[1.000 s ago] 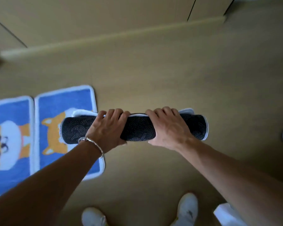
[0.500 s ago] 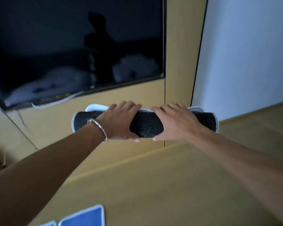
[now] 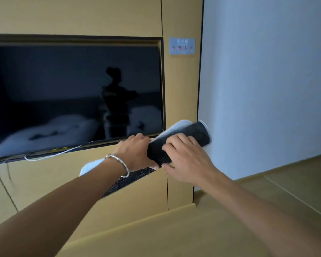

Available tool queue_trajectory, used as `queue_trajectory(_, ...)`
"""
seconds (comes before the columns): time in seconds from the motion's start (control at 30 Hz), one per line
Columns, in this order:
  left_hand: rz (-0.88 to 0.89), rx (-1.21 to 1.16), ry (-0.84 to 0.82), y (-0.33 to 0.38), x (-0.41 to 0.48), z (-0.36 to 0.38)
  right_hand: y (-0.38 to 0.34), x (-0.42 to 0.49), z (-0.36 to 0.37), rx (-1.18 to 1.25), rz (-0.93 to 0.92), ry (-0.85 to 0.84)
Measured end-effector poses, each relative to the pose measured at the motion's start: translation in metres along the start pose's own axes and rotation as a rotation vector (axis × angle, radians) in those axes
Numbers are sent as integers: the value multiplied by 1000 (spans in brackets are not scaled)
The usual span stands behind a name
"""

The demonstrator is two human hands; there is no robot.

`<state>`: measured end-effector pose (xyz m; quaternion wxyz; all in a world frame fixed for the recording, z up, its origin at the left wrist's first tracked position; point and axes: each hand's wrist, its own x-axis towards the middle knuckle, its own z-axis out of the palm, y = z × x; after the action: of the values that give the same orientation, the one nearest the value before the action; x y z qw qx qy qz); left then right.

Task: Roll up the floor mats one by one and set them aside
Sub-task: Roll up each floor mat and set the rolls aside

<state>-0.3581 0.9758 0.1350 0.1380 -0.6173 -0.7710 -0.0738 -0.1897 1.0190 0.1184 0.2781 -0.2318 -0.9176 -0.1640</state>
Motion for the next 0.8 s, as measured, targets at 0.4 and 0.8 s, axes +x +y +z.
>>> queue_trajectory(0.4,-468,-1200,60,71,59,25,36,-17,35,518,543,-346)
queue_trajectory(0.8,-17,-1240,33,6,171,37,130,100,78,581,670,-198)
